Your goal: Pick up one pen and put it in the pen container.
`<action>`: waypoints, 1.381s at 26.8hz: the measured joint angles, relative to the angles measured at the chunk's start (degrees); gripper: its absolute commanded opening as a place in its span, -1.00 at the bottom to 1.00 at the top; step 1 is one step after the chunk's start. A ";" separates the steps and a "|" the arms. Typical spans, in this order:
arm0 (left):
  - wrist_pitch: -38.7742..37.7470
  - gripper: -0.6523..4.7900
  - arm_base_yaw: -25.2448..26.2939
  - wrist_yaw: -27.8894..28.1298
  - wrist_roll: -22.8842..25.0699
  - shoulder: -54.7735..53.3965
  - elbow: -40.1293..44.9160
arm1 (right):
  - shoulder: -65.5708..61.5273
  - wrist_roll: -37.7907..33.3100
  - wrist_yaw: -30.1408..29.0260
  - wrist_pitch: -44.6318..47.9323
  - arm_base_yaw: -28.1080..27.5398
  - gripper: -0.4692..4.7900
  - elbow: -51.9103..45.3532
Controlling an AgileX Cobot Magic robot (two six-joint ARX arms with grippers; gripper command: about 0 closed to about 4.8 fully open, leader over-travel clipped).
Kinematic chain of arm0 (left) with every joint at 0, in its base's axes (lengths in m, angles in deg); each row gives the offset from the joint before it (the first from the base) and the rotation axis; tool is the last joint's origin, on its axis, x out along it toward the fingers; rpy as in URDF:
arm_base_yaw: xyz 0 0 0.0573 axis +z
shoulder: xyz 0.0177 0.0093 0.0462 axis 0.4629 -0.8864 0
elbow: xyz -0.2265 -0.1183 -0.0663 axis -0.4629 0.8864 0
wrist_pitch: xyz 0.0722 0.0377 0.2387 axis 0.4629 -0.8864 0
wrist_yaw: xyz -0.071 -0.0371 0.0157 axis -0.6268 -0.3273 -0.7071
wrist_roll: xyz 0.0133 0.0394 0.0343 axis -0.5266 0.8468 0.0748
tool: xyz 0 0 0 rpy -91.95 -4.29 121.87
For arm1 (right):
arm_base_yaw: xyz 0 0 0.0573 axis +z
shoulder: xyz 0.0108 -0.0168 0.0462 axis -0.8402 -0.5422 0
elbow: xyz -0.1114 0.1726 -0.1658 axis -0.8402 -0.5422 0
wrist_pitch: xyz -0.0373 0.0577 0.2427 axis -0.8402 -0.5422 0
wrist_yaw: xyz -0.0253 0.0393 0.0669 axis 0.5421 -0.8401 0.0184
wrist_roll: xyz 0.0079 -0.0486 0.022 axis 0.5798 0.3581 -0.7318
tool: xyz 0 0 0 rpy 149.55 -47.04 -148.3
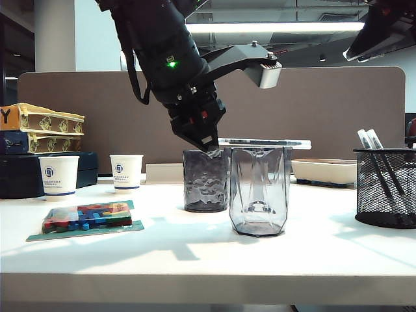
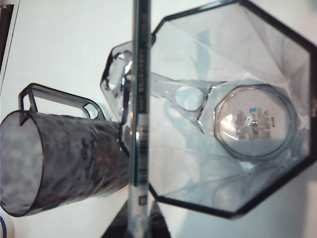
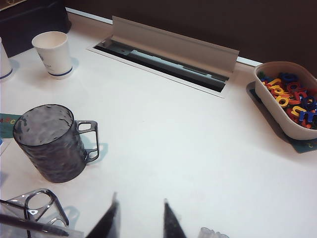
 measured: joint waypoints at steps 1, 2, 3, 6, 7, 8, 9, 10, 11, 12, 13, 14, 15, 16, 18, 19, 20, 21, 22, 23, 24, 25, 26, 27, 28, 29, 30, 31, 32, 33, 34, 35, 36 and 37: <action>0.00 -0.78 0.00 0.00 0.00 0.00 -0.02 | 0.00 0.00 0.02 0.00 0.00 -0.41 0.00; 0.00 -0.78 0.00 0.04 0.00 0.00 -0.04 | 0.00 0.00 0.02 0.00 0.00 -0.41 0.00; 0.00 -0.78 0.00 0.26 0.00 0.00 -0.09 | 0.00 0.00 0.02 0.02 0.00 -0.41 0.00; -0.17 -0.78 0.00 1.27 0.00 0.00 -0.90 | 0.00 0.00 0.02 0.00 0.00 -0.41 0.00; -0.33 -0.78 0.00 1.46 0.00 0.00 -1.40 | 0.00 0.00 0.02 0.00 0.00 -0.41 0.00; -0.39 -0.78 0.00 1.49 0.00 0.00 -1.86 | 0.00 -0.02 0.02 0.02 0.00 -0.41 0.00; -0.39 -0.78 0.00 1.49 0.00 0.07 -2.25 | 0.00 0.00 0.02 0.00 0.00 -0.41 0.00; -0.52 -0.78 0.00 1.49 0.00 0.28 -3.34 | 0.00 0.00 0.02 0.00 0.00 -0.41 0.00; -0.57 -0.78 0.00 1.49 0.00 0.31 -4.09 | 0.00 0.00 0.02 0.02 0.00 -0.41 0.00; -0.59 -0.78 0.00 1.49 0.00 0.31 -4.70 | 0.00 0.00 0.02 0.00 0.00 -0.41 0.00; -0.68 -0.78 0.00 1.51 0.00 0.31 -5.44 | 0.02 -0.02 0.04 0.00 0.00 -0.41 0.00; -0.90 -0.78 0.00 1.51 0.00 0.31 -6.10 | 0.02 -0.11 0.26 0.00 0.00 -0.40 0.00; -1.31 -0.78 0.00 1.49 0.00 0.31 -6.95 | 0.02 -0.55 0.48 0.02 0.00 -0.39 0.00; -1.49 -0.78 0.00 1.51 0.00 0.31 -7.65 | 0.02 -1.79 0.57 0.07 0.00 -0.36 0.00; -1.51 -0.78 0.00 1.51 0.00 0.31 -8.98 | 0.02 -5.46 0.57 0.52 0.00 -0.27 0.00; -1.55 -0.78 -0.20 1.79 0.00 0.37 -9.53 | 0.02 -7.32 0.48 1.07 0.00 -0.23 0.00; -1.68 -0.78 -0.31 2.34 0.00 0.39 -9.94 | 0.00 -9.66 0.00 2.21 0.00 -0.22 0.00; -2.05 -0.78 -0.66 2.69 0.00 0.39 -11.15 | 0.02 -13.84 -1.27 4.74 0.00 -0.22 0.00; -2.03 -0.78 -0.92 2.89 0.00 0.39 -11.67 | 0.02 -15.58 -1.57 5.90 0.00 -0.22 0.00; -1.90 -0.78 -1.27 3.15 0.00 0.42 -12.70 | 0.02 -18.78 -1.81 7.74 0.00 -0.22 0.02; -1.95 -0.78 -1.44 3.50 0.00 0.42 -13.09 | 0.02 -20.04 -1.86 8.48 0.00 -0.22 0.02; -1.90 -0.78 -1.68 4.00 0.00 0.42 -13.42 | 0.02 -20.79 -1.90 8.85 -0.02 -0.22 0.02; -1.90 -0.78 -1.75 4.44 0.00 0.42 -13.81 | 0.02 -21.66 -1.92 9.14 -0.04 -0.22 0.02; -1.95 -0.78 -2.01 4.76 0.00 0.42 -14.12 | 0.02 -22.27 -1.95 9.14 -0.04 -0.22 0.02; -1.99 -0.78 -2.05 5.14 0.00 0.42 -14.49 | 0.02 -23.02 -1.95 9.14 -0.04 -0.22 0.02; -1.90 -0.78 -2.14 5.31 -0.02 0.42 -14.73 | 0.00 -23.63 -1.97 9.09 -0.04 -0.21 0.02; -2.01 -0.78 -2.29 5.49 -0.02 0.42 -15.10 | 0.00 -24.63 -1.97 9.14 -0.04 -0.17 0.02; -2.01 -0.78 -2.38 5.57 -0.09 0.42 -15.37 | 0.00 -25.75 -1.97 9.20 -0.04 -0.12 0.02; -2.05 -0.78 -2.45 5.84 -0.15 0.42 -15.63 | 0.00 -26.67 -1.97 9.33 -0.04 -0.11 0.02; -1.99 -0.78 -2.49 6.25 -0.22 0.42 -15.78 | 0.00 -27.56 -2.03 9.55 -0.04 -0.08 0.02; -1.90 -0.78 -2.49 6.67 -0.22 0.42 -16.00 | 0.00 -28.85 -2.21 9.97 -0.07 -0.05 0.02; -1.97 -0.78 -2.49 7.08 -0.26 0.42 -16.20 | 0.00 -29.81 -2.23 10.45 -0.07 -0.01 0.02; -1.99 -0.78 -2.51 7.63 -0.33 0.42 -16.44 | 0.00 -30.88 -2.27 11.13 -0.09 -0.01 0.02; -1.51 -0.78 -2.67 8.74 -0.55 0.44 -16.46 | 0.00 -33.44 -2.45 12.83 -0.28 -0.01 0.02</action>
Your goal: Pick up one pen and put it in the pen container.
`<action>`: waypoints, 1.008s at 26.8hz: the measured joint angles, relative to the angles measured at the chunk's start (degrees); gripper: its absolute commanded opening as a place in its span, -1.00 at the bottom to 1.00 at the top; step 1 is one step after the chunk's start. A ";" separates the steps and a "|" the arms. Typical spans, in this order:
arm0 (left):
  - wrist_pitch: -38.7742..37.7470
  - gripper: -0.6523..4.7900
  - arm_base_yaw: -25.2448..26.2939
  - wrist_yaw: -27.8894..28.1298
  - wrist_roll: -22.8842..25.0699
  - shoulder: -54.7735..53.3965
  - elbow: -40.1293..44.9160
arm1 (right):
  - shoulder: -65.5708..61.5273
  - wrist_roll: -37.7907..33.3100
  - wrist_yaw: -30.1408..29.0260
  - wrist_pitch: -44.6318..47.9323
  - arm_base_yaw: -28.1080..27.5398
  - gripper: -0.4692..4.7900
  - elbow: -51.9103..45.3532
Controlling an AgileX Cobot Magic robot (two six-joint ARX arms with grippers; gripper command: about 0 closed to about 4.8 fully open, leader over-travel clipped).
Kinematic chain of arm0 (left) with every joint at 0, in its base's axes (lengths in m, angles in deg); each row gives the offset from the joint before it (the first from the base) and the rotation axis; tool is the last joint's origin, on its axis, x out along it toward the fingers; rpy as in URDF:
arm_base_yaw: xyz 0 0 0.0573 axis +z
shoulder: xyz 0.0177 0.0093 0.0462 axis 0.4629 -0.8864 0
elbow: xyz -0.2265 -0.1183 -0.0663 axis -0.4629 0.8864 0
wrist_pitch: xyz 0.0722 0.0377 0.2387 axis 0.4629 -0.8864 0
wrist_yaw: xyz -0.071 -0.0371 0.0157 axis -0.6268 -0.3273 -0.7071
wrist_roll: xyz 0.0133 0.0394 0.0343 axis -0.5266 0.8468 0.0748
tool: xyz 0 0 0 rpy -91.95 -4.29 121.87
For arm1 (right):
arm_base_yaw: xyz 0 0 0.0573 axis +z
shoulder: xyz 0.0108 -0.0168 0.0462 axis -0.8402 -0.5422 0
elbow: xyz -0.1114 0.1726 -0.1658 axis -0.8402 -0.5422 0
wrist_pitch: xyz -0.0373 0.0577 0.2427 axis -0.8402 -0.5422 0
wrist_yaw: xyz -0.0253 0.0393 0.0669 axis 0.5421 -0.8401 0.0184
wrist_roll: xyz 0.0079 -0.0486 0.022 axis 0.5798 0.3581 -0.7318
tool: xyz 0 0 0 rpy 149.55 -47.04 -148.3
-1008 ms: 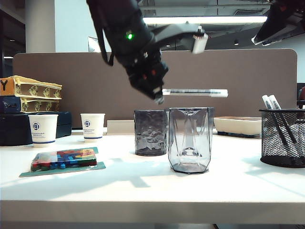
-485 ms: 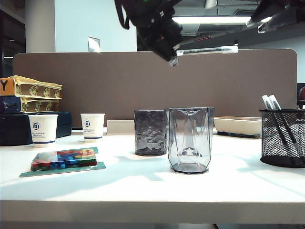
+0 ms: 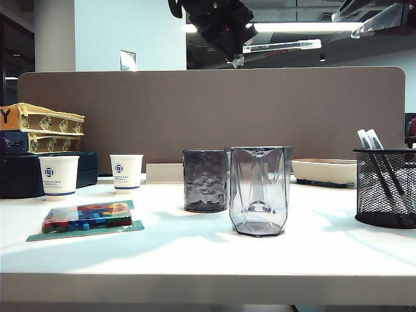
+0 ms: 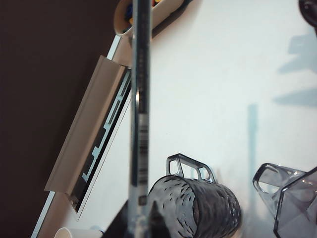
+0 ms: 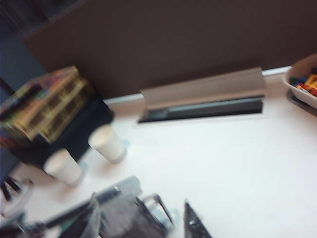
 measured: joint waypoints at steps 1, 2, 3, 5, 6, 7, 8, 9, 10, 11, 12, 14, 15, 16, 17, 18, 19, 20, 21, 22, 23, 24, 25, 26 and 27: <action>0.09 -0.78 -0.07 0.28 -0.35 0.00 0.00 | 0.00 -1.20 -0.07 0.81 -0.11 -0.01 0.00; 0.24 -0.78 -0.24 0.55 -0.87 0.00 0.00 | 0.00 -2.86 -0.17 1.70 -0.31 -0.01 0.00; 0.37 -0.78 -0.48 0.92 -1.27 0.00 0.00 | 0.00 -4.26 -0.20 2.43 -0.48 -0.01 0.00; 0.66 -0.78 -0.74 1.36 -2.14 0.07 0.00 | 0.00 -7.82 -0.57 3.93 -0.98 -0.01 0.00; 0.74 -0.78 -0.90 1.42 -2.40 0.13 0.00 | 0.00 -10.08 -0.81 4.85 -1.31 -0.01 0.00; 0.94 -0.78 -1.09 1.57 -2.51 0.17 0.00 | 0.00 -11.89 -1.29 5.62 -1.73 -0.01 0.00; 1.18 -0.78 -1.14 1.70 -2.64 0.24 0.00 | 0.00 -14.23 -1.68 6.49 -2.10 -0.01 0.00; 1.40 -0.78 -1.25 1.73 -2.95 0.31 0.00 | 0.00 -15.96 -1.88 7.21 -2.45 -0.01 0.00; 1.70 -0.78 -1.51 1.79 -3.50 0.39 0.00 | 0.00 -18.14 -2.27 8.04 -2.73 -0.01 0.00; 3.13 -0.78 -1.92 1.79 -4.39 0.57 0.00 | 0.00 -21.92 -2.86 9.60 -3.32 -0.01 0.00; 3.61 -0.78 -2.03 1.77 -4.68 0.72 0.00 | 0.00 -23.58 -3.08 10.38 -3.65 -0.01 0.00; 5.03 -0.78 -2.69 1.81 -5.11 0.96 -0.24 | -0.02 -28.68 -4.66 12.37 -4.46 -0.01 0.00; 4.94 -0.78 -2.91 1.81 -5.16 0.94 -0.85 | -0.24 -30.58 -5.42 13.42 -4.50 -0.01 0.00; 4.85 -0.78 -3.15 1.79 -5.20 0.92 -1.73 | -0.46 -31.89 -6.03 14.27 -4.55 -0.01 0.02; 5.01 -0.78 -3.50 1.77 -5.35 0.92 -2.62 | -0.63 -33.79 -6.69 14.78 -4.52 -0.01 0.00; 5.44 -0.78 -4.13 1.77 -5.55 1.01 -3.91 | -0.87 -35.98 -7.67 15.65 -4.52 -0.01 0.00; 5.51 -0.78 -4.17 1.51 -5.81 1.03 -4.70 | -1.20 -36.87 -8.63 16.65 -4.52 -0.01 0.00; 5.64 -0.78 -4.26 0.98 -6.62 1.03 -5.97 | -1.49 -38.12 -9.75 17.66 -4.50 -0.01 0.00; 5.75 -0.78 -4.37 0.96 -6.95 1.05 -6.62 | -1.79 -38.71 -10.56 18.29 -4.52 -0.01 0.02; 5.92 -0.78 -4.39 0.90 -7.19 1.09 -7.17 | -1.92 -39.17 -11.21 18.71 -4.50 -0.01 0.00; 5.84 -0.78 -4.39 0.87 -7.23 1.09 -7.41 | -1.92 -39.39 -11.54 18.88 -4.50 -0.01 0.00; 5.68 -0.78 -4.48 0.66 -7.28 1.07 -7.74 | -1.92 -40.00 -11.82 20.31 -4.50 -0.01 0.00; 5.57 -0.78 -4.48 0.66 -7.28 1.07 -7.76 | -1.90 -40.46 -11.89 21.09 -4.50 -0.01 0.02; 5.46 -0.78 -4.48 0.66 -7.28 1.07 -7.76 | -1.90 -40.96 -11.89 21.68 -4.50 -0.01 0.02; 5.40 -0.78 -4.48 0.66 -7.28 1.07 -7.76 | -1.90 -41.55 -11.91 22.29 -4.50 -0.01 0.02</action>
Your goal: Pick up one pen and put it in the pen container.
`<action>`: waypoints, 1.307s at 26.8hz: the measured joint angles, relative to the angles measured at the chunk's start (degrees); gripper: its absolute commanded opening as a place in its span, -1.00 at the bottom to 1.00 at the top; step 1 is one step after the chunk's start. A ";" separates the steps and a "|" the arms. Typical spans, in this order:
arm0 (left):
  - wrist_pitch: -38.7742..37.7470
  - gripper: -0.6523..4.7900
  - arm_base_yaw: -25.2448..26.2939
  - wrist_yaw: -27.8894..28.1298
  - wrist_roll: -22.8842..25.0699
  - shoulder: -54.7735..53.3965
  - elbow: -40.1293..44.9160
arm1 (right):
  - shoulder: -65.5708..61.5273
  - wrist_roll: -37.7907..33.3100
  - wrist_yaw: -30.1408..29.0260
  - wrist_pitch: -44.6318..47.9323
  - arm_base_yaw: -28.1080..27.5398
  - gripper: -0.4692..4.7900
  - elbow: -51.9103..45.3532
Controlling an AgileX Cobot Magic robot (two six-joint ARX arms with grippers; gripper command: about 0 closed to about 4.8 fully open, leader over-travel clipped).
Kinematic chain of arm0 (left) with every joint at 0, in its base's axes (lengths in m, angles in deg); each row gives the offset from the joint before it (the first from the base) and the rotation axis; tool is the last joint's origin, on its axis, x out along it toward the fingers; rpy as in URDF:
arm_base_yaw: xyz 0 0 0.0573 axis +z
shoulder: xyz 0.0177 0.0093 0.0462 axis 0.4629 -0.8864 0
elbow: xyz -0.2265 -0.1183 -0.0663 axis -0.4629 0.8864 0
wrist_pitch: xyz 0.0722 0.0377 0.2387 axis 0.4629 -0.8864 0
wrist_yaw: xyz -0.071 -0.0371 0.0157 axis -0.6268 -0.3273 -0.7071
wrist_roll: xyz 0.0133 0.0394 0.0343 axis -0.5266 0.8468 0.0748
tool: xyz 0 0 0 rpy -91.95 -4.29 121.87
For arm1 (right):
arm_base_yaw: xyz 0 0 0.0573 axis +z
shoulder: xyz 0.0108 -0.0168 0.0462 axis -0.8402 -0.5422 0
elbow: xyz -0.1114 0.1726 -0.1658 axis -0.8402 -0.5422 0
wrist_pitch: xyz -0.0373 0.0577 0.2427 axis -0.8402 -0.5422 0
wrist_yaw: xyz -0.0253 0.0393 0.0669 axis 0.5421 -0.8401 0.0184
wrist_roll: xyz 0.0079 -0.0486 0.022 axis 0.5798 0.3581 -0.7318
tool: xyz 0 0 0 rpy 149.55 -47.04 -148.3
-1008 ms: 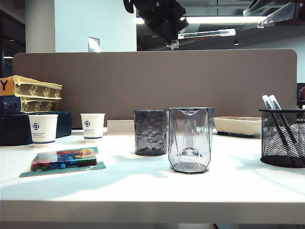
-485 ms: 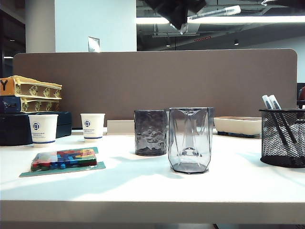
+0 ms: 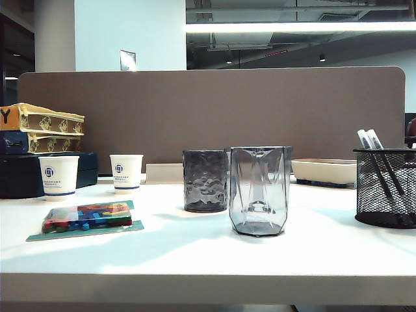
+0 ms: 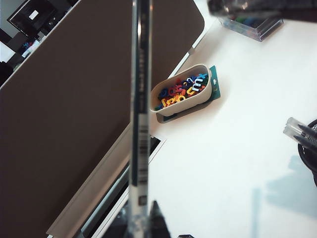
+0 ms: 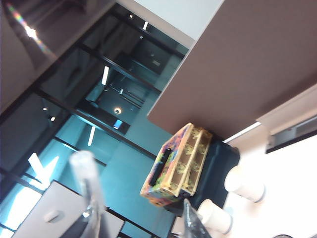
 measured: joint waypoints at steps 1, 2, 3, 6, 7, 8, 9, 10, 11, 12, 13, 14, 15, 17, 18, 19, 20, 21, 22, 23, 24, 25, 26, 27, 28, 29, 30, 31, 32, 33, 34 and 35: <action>-0.04 -0.78 0.00 0.00 0.00 -0.02 0.00 | 0.00 -0.50 -0.04 0.46 0.00 -0.01 0.00; -0.09 -0.78 0.00 0.00 0.00 -0.02 0.00 | 0.00 -0.96 -0.09 0.85 0.00 -0.01 0.00; -0.09 -0.78 0.00 0.00 0.00 -0.02 0.00 | 0.00 -1.16 -0.11 1.01 0.00 -0.01 0.00; -0.11 -0.78 0.00 0.00 0.00 -0.02 0.00 | 0.00 -1.55 -0.11 1.03 0.00 -0.01 0.00; -0.11 -0.78 0.02 0.00 0.00 -0.02 0.00 | 0.00 -1.60 -0.15 1.55 0.04 -0.01 0.00; -0.11 -0.78 0.02 -0.02 0.00 -0.02 0.00 | 0.00 -1.77 -0.20 2.10 0.04 -0.01 0.00; -0.11 -0.78 0.02 -0.28 0.00 -0.02 0.00 | 0.00 -2.40 -0.24 3.10 0.09 -0.01 0.00; -0.11 -0.78 0.02 -0.72 -0.02 -0.02 0.00 | 0.00 -2.60 -0.24 3.45 0.11 -0.01 0.00; -0.11 -0.78 0.02 -1.14 -0.02 -0.02 0.00 | 0.00 -2.75 -0.22 3.80 0.13 -0.01 0.00; -0.11 -0.78 -0.15 -1.40 -0.15 -0.02 0.00 | 0.00 -2.86 -0.26 3.89 0.15 -0.01 0.00; -0.13 -0.78 -0.33 -1.49 -0.22 -0.02 0.00 | 0.00 -2.93 -0.55 3.91 0.15 -0.01 0.00; -0.15 -0.78 -0.50 -1.57 -0.24 -0.02 0.00 | 0.00 -2.95 -0.74 3.87 0.15 -0.01 0.00; -0.15 -0.78 -0.76 -1.79 -0.28 -0.02 0.00 | 0.00 -2.99 -0.94 3.85 0.15 -0.01 0.00; -0.17 -0.78 -1.16 -2.56 -0.42 -0.02 0.00 | 0.00 -3.04 -1.14 3.87 0.15 -0.01 0.00; -0.20 -0.78 -1.40 -2.60 -0.46 -0.02 0.00 | 0.00 -3.04 -1.14 3.93 0.15 -0.01 0.00; -0.31 -0.78 -1.64 -2.60 -0.48 -0.02 0.00 | 0.00 -3.04 -1.14 3.91 0.15 -0.01 0.00; -0.50 -0.78 -1.73 -2.60 -0.52 -0.02 0.00 | 0.00 -3.04 -1.14 3.93 0.15 -0.02 0.00; -0.61 -0.78 -1.92 -2.60 -0.57 -0.02 0.00 | 0.00 -3.04 -1.14 3.96 0.15 -0.02 0.00; -0.83 -0.78 -2.08 -2.60 -0.57 -0.02 0.00 | 0.00 -3.02 -1.14 3.96 0.15 -0.13 0.00; -1.01 -0.78 -2.21 -2.91 -0.59 -0.02 0.00 | 0.00 -3.02 -1.14 3.93 0.17 -0.26 0.00; -1.01 -0.78 -2.27 -3.04 -0.59 -0.02 0.00 | 0.00 -3.04 -1.14 3.96 0.17 -0.38 0.00; -1.01 -0.78 -2.29 -3.06 -0.59 -0.02 0.00 | 0.00 -3.04 -1.14 3.93 0.17 -0.45 0.00; -1.11 -0.78 -2.29 -3.13 -0.59 -0.02 0.00 | 0.00 -2.99 -1.14 4.02 0.17 -0.47 0.00; -1.22 -0.78 -2.27 -3.19 -0.59 -0.02 0.00 | 0.00 -2.93 -1.16 4.28 0.17 -0.47 0.00; -1.20 -0.78 -2.27 -3.21 -0.59 -0.02 0.00 | 0.00 -2.95 -1.16 4.50 0.17 -0.51 0.00; -1.20 -0.78 -2.27 -3.21 -0.59 -0.02 0.00 | 0.00 -2.99 -1.14 4.57 0.17 -0.60 0.00; -1.20 -0.78 -2.27 -3.21 -0.59 -0.02 0.00 | 0.00 -2.97 -1.16 4.92 0.17 -0.65 0.00; -1.22 -0.78 -2.27 -3.21 -0.59 -0.02 0.00 | 0.00 -2.99 -1.22 5.09 0.17 -0.67 0.00; -1.22 -0.78 -2.27 -3.23 -0.59 -0.02 0.00 | 0.00 -3.02 -1.33 5.31 0.17 -0.68 0.00; -1.22 -0.77 -2.27 -3.32 -0.59 -0.02 0.00 | 0.00 -3.04 -1.36 5.31 0.17 -0.76 0.00; -1.22 -0.76 -2.27 -3.54 -0.59 -0.02 0.00 | 0.00 -3.04 -1.36 5.31 0.17 -0.79 0.00; -1.22 -0.73 -2.25 -3.56 -0.59 -0.02 0.00 | 0.00 -3.06 -1.36 5.31 0.17 -0.79 0.00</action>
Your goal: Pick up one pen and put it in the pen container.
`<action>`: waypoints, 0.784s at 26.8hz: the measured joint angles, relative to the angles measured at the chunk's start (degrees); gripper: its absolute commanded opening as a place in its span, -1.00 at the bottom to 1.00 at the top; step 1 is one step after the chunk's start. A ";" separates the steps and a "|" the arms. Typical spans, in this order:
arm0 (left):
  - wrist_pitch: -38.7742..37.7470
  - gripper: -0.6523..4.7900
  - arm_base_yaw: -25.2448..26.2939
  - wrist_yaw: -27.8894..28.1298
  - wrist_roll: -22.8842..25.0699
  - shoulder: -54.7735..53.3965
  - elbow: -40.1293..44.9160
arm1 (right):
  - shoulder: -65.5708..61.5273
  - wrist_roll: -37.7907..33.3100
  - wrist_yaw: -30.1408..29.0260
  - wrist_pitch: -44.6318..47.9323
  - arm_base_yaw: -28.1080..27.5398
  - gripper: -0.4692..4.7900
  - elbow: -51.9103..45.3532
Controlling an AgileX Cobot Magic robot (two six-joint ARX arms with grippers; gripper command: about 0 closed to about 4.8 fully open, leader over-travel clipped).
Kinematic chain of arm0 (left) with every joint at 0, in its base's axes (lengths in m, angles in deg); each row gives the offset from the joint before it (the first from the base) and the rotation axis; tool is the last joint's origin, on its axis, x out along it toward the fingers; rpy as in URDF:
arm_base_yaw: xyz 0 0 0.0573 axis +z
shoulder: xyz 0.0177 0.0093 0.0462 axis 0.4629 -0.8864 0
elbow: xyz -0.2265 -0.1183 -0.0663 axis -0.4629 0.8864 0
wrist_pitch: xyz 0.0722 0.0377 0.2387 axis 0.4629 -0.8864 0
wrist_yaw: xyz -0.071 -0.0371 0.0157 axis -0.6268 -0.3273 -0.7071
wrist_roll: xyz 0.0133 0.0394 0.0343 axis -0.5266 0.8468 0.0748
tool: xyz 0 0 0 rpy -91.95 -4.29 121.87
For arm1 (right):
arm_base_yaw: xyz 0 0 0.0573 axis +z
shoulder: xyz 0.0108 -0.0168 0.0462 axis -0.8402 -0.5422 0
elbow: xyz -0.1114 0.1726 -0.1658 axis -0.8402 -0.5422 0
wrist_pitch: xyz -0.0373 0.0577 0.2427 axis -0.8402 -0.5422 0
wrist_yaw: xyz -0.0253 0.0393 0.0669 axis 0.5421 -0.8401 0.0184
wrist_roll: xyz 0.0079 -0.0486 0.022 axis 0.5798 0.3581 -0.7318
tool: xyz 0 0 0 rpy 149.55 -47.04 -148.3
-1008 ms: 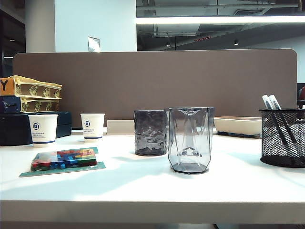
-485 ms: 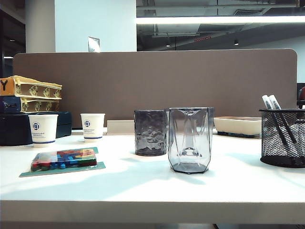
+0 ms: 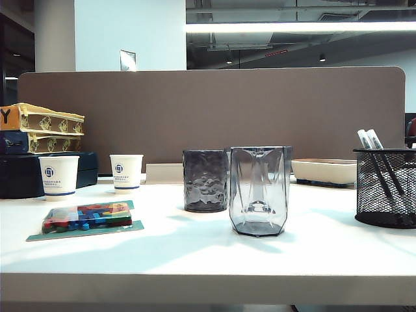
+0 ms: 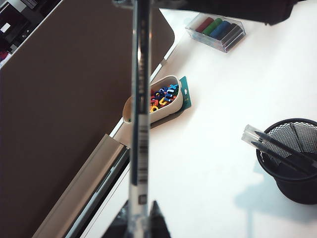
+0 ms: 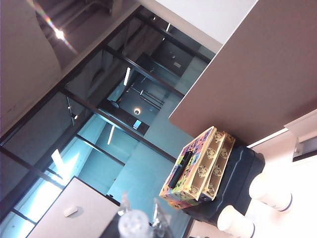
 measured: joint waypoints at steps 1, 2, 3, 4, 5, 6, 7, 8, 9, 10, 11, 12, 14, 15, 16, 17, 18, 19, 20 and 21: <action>0.00 -0.64 0.00 -0.02 0.00 0.00 0.00 | 0.00 0.00 -0.02 0.02 0.00 -0.79 0.00; -0.02 -0.60 0.00 -0.02 -0.02 0.00 0.00 | 0.02 0.00 -0.02 0.02 0.00 -0.79 0.00; -0.02 -0.53 0.00 -0.04 -0.02 0.00 0.00 | 0.00 -0.02 -0.04 0.02 0.00 -0.79 0.00; -0.02 -0.53 0.00 -0.07 -0.02 0.00 0.00 | 0.02 0.00 -0.11 0.02 0.00 -0.79 0.00; 0.02 -0.53 0.00 -0.11 0.00 0.00 0.00 | 0.00 0.02 -0.15 -0.02 0.00 -0.79 0.00; 0.02 -0.53 -0.02 -0.17 -0.02 0.02 0.00 | 0.00 0.02 -0.17 -0.04 0.00 -0.79 0.00; 0.02 -0.53 -0.02 -0.31 -0.02 0.02 0.00 | 0.00 0.02 -0.17 -0.02 0.00 -0.79 0.02; 0.00 -0.53 0.00 -0.31 0.00 0.02 0.00 | 0.00 0.02 -0.17 -0.02 0.00 -0.79 0.00; 0.00 -0.53 0.00 -0.31 -0.02 0.02 0.00 | 0.00 0.04 -0.15 -0.02 0.00 -0.79 0.00; -0.13 -0.52 -0.02 -0.31 -0.02 0.02 0.00 | 0.00 0.24 -0.15 -0.02 0.00 -0.81 0.00; -0.46 -0.48 -0.02 -0.31 -0.02 0.02 0.00 | 0.00 0.72 -0.15 -0.02 0.00 -0.83 0.00; -0.77 -0.41 -0.02 -0.31 -0.02 0.02 0.00 | 0.00 1.22 -0.15 -0.02 0.00 -0.83 0.00; -1.88 -0.41 -0.02 -0.31 0.00 0.02 0.00 | 0.00 1.95 -0.15 -0.07 0.00 -0.83 0.00; -2.91 -0.41 -0.02 -0.31 -0.02 0.02 0.00 | 0.00 2.78 -0.15 -0.15 -0.02 -0.83 0.00; -3.74 -0.41 -0.02 -0.28 -0.02 0.02 0.00 | 0.00 3.50 -0.15 -0.24 -0.02 -0.83 0.00; -4.37 -0.41 -0.04 -0.07 0.00 0.02 0.00 | 0.00 4.02 -0.15 -0.48 -0.02 -0.83 0.02; -5.20 -0.41 -0.11 0.81 -0.02 0.09 0.00 | 0.00 5.25 -0.15 -1.27 -0.04 -0.83 0.00; -5.35 -0.41 -0.15 1.25 -0.02 0.17 0.00 | 0.00 6.01 -0.15 -1.81 -0.04 -0.83 0.00; -5.53 -0.41 -0.17 1.64 -0.39 0.59 0.00 | 0.00 7.50 -0.15 -2.56 -0.11 -0.83 0.00; -5.68 -0.41 -0.17 1.66 -1.01 0.94 0.00 | 0.00 8.48 -0.11 -2.80 -0.13 -0.83 0.00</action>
